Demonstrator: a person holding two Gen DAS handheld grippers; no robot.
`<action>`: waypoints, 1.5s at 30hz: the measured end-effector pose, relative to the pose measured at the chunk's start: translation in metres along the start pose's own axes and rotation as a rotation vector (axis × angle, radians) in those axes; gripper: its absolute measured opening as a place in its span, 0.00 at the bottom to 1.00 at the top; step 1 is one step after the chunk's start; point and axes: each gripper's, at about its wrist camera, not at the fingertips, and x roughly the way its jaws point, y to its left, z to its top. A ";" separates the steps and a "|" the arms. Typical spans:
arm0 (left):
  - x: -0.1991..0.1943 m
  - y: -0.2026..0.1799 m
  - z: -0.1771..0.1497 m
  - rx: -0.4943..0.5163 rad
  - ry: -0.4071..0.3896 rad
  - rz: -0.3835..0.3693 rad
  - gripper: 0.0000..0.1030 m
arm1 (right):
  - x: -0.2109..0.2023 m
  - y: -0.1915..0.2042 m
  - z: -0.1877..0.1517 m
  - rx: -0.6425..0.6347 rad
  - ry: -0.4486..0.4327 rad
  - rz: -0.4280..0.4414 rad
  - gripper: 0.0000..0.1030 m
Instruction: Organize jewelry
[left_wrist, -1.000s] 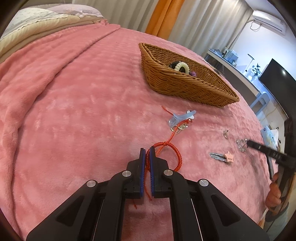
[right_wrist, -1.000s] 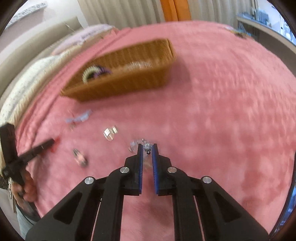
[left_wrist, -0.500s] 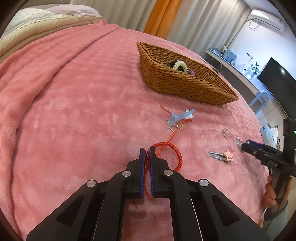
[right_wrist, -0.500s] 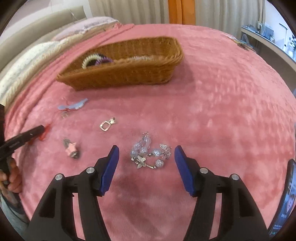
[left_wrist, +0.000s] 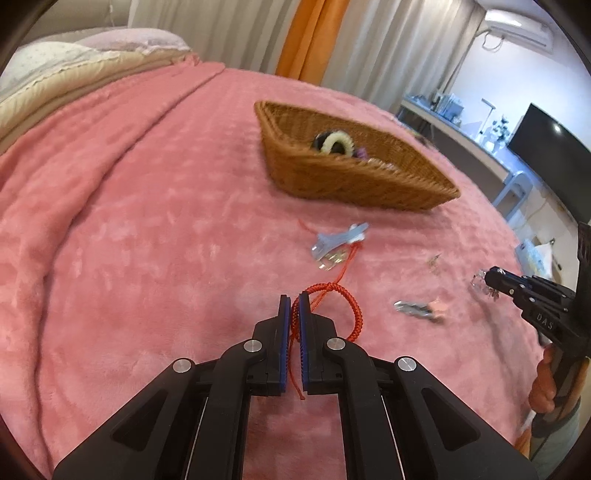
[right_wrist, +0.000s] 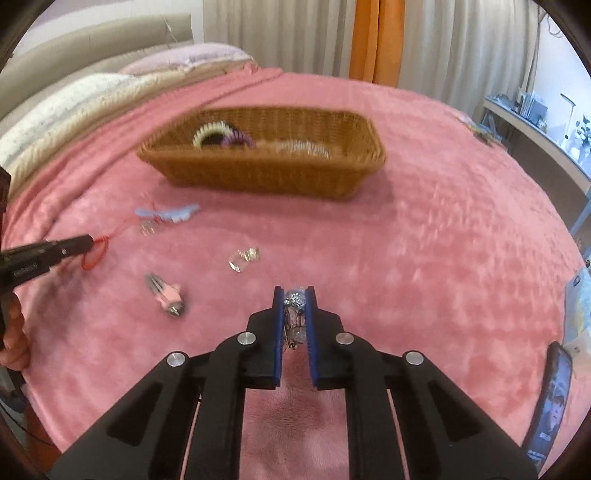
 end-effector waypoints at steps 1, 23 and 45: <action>-0.004 -0.001 0.001 -0.004 -0.008 -0.009 0.03 | -0.007 -0.002 0.005 0.010 -0.013 0.018 0.09; -0.015 -0.066 0.156 0.105 -0.284 -0.029 0.02 | 0.000 -0.016 0.161 0.079 -0.193 0.175 0.09; 0.095 -0.035 0.151 0.029 -0.116 -0.048 0.44 | 0.124 -0.048 0.151 0.213 -0.015 0.217 0.20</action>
